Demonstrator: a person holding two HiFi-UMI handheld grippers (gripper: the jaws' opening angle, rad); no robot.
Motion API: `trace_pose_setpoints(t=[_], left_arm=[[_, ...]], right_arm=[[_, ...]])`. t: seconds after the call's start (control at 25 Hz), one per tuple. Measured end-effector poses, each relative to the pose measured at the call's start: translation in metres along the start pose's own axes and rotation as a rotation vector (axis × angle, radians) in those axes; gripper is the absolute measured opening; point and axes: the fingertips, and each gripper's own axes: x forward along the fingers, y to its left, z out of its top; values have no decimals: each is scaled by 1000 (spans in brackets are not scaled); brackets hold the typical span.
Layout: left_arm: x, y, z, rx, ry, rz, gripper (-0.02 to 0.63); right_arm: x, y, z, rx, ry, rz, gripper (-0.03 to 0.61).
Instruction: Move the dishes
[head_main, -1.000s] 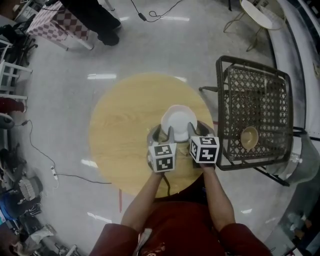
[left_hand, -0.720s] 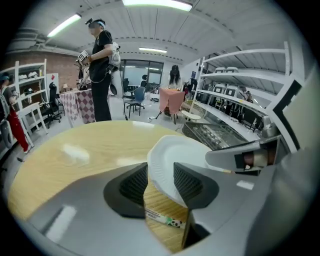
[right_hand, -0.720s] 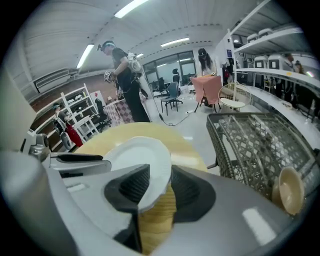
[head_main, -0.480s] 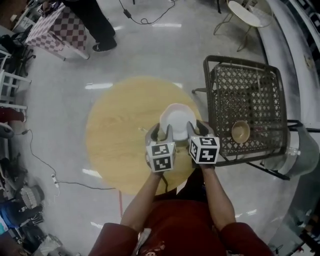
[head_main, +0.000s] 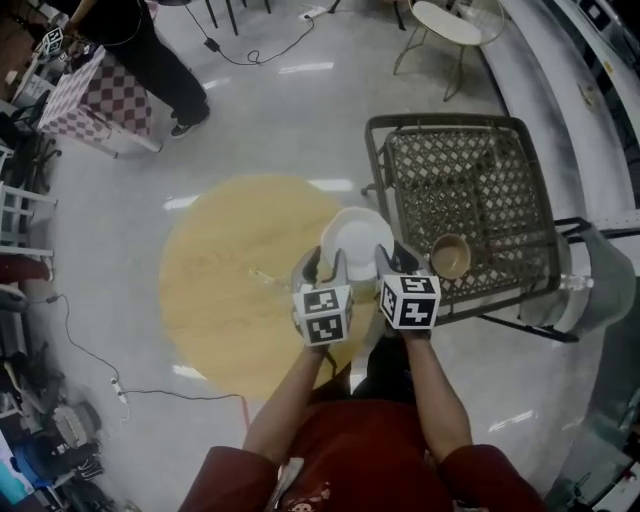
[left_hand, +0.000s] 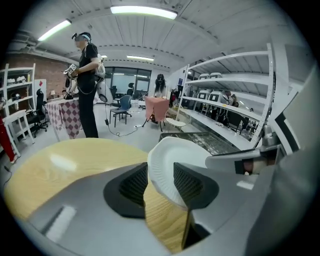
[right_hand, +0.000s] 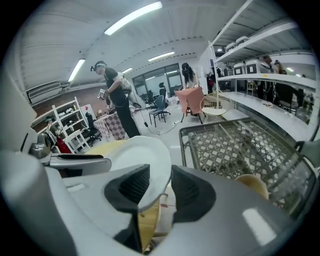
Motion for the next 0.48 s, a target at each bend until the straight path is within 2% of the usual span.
trace_pose_setpoints(t=[0.16, 0.48], left_arm=[[14, -25, 7, 26, -8, -41, 173], [26, -106, 23, 89, -21, -132, 173]], right_arm=[[-6, -28, 4, 30, -28, -35, 137], [-48, -100, 10, 95, -80, -120, 137]])
